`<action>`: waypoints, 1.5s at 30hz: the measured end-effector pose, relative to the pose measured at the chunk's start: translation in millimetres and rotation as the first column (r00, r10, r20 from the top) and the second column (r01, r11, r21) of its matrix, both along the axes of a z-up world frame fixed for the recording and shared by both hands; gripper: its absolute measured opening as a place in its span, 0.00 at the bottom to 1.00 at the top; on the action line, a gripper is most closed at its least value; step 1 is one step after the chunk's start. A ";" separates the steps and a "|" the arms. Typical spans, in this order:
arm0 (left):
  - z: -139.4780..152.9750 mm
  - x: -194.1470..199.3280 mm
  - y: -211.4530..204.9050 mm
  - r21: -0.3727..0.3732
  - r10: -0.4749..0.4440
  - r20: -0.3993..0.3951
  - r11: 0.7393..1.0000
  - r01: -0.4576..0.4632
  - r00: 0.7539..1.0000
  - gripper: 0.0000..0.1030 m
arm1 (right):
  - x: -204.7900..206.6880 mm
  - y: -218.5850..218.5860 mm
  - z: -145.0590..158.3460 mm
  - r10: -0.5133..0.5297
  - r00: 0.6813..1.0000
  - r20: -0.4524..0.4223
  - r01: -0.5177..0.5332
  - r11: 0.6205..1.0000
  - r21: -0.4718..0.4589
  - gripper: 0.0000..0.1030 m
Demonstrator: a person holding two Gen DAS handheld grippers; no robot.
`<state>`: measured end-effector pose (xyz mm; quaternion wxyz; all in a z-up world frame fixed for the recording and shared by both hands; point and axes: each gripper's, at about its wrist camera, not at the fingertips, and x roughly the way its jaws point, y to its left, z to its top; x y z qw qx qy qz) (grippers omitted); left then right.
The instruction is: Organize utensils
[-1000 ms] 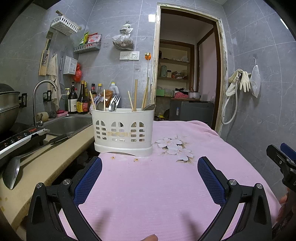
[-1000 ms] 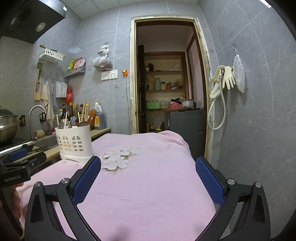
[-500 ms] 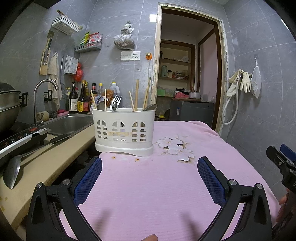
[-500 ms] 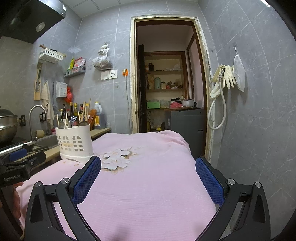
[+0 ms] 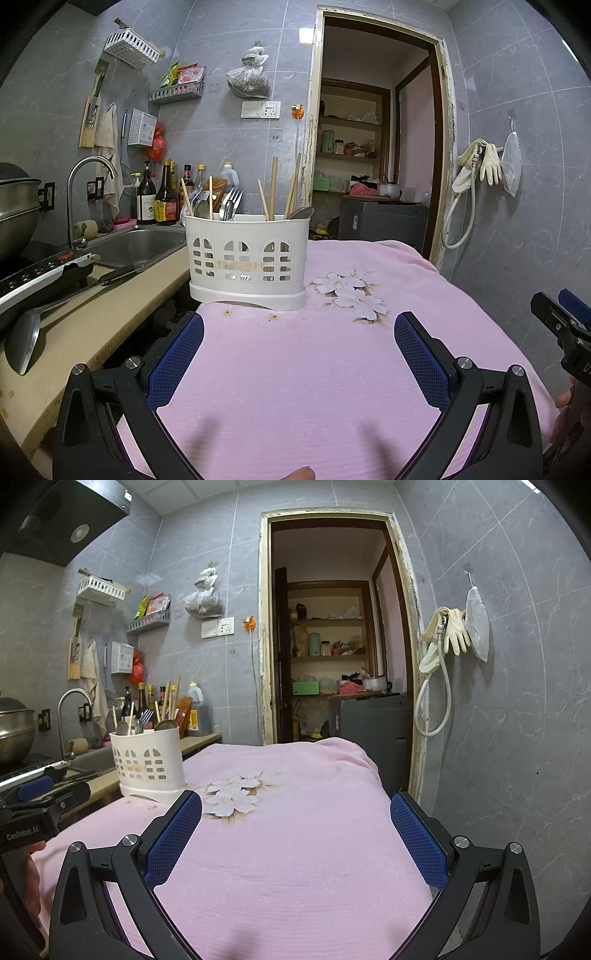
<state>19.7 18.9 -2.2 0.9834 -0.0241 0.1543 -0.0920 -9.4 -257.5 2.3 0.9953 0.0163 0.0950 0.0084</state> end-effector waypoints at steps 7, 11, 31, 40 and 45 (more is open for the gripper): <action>-0.3 -0.3 -0.6 0.000 0.000 -0.001 1.000 0.000 1.000 0.98 | -0.3 0.5 -0.4 -0.001 1.000 0.000 0.001 1.000 0.001 1.00; -0.2 -0.7 -0.4 -0.004 0.000 0.001 1.000 0.000 1.000 0.98 | 0.1 0.5 0.1 0.000 1.000 -0.001 0.000 1.000 0.000 1.00; 3.6 -1.7 -1.4 -0.012 0.004 0.008 1.000 -0.004 1.000 0.98 | 0.0 2.9 -1.4 0.002 1.000 -0.003 -0.002 1.000 0.003 1.00; 2.5 3.7 0.2 -0.039 -0.008 -0.024 0.999 0.007 1.000 0.98 | -0.2 4.4 -0.9 0.001 1.000 -0.005 -0.001 1.000 0.003 1.00; 1.8 4.9 -0.3 -0.033 0.007 -0.029 0.999 -0.008 1.000 0.98 | -0.6 4.5 -1.0 0.001 1.000 -0.007 -0.001 1.000 0.006 1.00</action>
